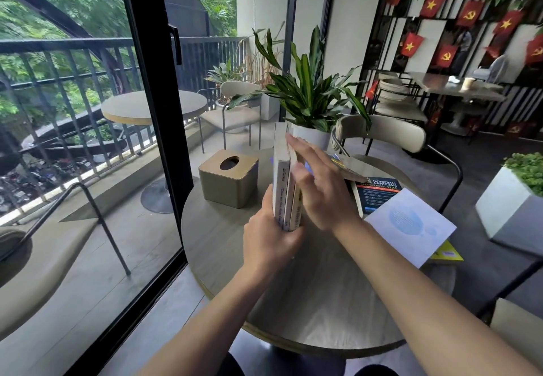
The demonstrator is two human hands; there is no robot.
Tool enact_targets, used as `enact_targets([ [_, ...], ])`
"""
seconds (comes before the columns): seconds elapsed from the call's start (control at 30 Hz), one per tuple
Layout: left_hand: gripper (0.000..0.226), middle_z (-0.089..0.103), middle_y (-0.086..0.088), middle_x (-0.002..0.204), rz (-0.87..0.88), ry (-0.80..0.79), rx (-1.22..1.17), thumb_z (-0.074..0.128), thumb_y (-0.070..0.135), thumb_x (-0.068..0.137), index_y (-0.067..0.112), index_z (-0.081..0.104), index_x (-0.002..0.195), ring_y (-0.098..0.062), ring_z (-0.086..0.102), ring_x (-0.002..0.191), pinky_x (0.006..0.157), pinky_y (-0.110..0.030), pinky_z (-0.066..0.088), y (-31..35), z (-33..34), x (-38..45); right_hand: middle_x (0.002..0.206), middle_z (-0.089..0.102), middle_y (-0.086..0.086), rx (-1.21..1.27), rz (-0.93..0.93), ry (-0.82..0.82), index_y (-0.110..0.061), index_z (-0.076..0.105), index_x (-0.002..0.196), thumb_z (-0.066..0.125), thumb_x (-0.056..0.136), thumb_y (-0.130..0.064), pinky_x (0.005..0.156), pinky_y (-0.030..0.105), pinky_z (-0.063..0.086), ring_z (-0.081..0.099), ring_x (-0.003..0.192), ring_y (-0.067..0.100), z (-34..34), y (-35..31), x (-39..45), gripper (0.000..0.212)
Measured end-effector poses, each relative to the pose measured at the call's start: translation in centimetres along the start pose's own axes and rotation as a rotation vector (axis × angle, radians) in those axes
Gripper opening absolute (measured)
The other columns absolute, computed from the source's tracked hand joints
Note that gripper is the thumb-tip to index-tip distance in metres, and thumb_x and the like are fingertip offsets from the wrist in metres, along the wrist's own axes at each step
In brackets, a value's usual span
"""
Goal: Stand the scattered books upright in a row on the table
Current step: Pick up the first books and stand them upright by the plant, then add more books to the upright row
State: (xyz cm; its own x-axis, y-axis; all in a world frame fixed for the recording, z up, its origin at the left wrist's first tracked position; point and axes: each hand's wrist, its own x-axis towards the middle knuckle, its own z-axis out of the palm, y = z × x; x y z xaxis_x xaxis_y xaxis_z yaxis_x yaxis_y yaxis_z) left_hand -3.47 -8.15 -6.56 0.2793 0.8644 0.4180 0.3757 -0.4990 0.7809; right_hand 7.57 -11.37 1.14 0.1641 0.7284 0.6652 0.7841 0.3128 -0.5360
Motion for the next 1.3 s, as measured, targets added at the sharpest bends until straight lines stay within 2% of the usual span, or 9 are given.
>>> enact_targets([
  [0.1,0.061,0.072,0.003,0.091,0.002,0.011,0.003,0.069,0.036,0.075,0.03,0.049,0.132,-0.03,0.063,0.084,0.065,-0.035,0.049,-0.2,0.2,0.0,0.145,0.052,0.007,-0.035,-0.007,0.109,-0.013,0.052,0.143,0.022,0.099,-0.03,0.114,0.037,0.034,0.043,0.138,0.017,0.2,1.7,-0.7,0.056],
  [0.2,0.06,0.072,0.007,0.096,0.002,0.032,-0.017,0.071,0.037,0.074,0.029,0.051,0.13,-0.027,0.064,0.088,0.065,-0.031,0.044,-0.3,0.2,0.0,0.148,0.049,0.009,-0.13,0.057,0.14,-0.014,0.049,0.145,0.027,0.096,-0.032,0.115,0.03,0.029,0.039,0.14,0.021,-0.3,3.3,-1.1,0.057],
  [0.33,0.066,0.069,0.008,0.098,-0.03,0.018,-0.006,0.075,0.038,0.072,0.028,0.05,0.133,-0.025,0.064,0.093,0.067,-0.027,0.039,-0.3,0.2,0.4,0.146,0.049,0.011,-0.268,0.135,0.102,-0.012,0.045,0.147,0.044,0.092,-0.034,0.115,0.04,0.029,0.039,0.137,0.03,-0.9,4.9,-1.3,0.06],
  [0.5,0.068,0.054,0.018,0.083,-0.035,-0.015,0.033,0.076,0.034,0.072,0.027,0.048,0.133,-0.021,0.061,0.091,0.067,-0.025,0.034,0.0,-0.2,0.4,0.156,0.034,0.011,-0.423,0.316,-0.002,-0.03,0.031,0.154,0.056,0.091,-0.047,0.11,0.044,0.032,0.029,0.141,0.031,-1.2,7.5,-1.2,0.071],
  [0.67,0.07,0.051,0.021,0.082,-0.02,-0.016,0.014,0.077,0.034,0.071,0.027,0.047,0.134,-0.013,0.056,0.086,0.064,-0.021,0.03,-0.2,-0.1,0.4,0.159,0.028,0.013,-0.537,0.417,-0.096,-0.03,0.024,0.156,0.054,0.084,-0.061,0.115,0.046,0.028,0.024,0.144,0.032,-0.8,10.1,0.1,0.084],
  [0.9,0.072,0.049,0.024,0.081,-0.006,-0.006,0.005,0.076,0.034,0.069,0.025,0.049,0.135,-0.004,0.045,0.078,0.061,-0.019,0.03,-0.8,0.4,0.7,0.145,0.048,0.015,-0.658,0.48,-0.056,-0.018,0.029,0.153,0.06,0.079,-0.065,0.106,0.044,0.033,0.041,0.133,0.035,1.1,12.0,3.4,0.093],
  [1.0,0.073,0.05,0.023,0.082,0.0,-0.003,0.004,0.076,0.035,0.068,0.025,0.048,0.135,-0.002,0.041,0.076,0.058,-0.013,0.032,-1.0,0.4,0.8,0.137,0.054,0.019,-0.682,0.529,-0.052,-0.014,0.031,0.15,0.065,0.077,-0.062,0.101,0.045,0.035,0.046,0.128,0.037,1.7,12.6,4.8,0.093],
  [1.17,0.075,0.05,0.028,0.083,-0.005,-0.015,0.002,0.075,0.037,0.068,0.028,0.048,0.137,-0.003,0.044,0.076,0.067,-0.023,0.035,-1.1,0.5,0.8,0.129,0.058,0.021,-0.711,0.591,-0.13,-0.006,0.04,0.135,0.074,0.076,-0.05,0.097,0.045,0.041,0.052,0.123,0.039,2.5,13.1,5.7,0.08],
  [1.3,0.074,0.05,0.026,0.082,-0.02,-0.014,0.005,0.075,0.038,0.068,0.027,0.048,0.135,-0.002,0.043,0.075,0.06,-0.019,0.031,-1.1,0.6,0.8,0.132,0.057,0.022,-0.758,0.652,-0.146,0.0,0.046,0.131,0.066,0.089,-0.011,0.097,0.042,0.046,0.054,0.125,0.037,2.6,12.8,6.0,0.048],
])
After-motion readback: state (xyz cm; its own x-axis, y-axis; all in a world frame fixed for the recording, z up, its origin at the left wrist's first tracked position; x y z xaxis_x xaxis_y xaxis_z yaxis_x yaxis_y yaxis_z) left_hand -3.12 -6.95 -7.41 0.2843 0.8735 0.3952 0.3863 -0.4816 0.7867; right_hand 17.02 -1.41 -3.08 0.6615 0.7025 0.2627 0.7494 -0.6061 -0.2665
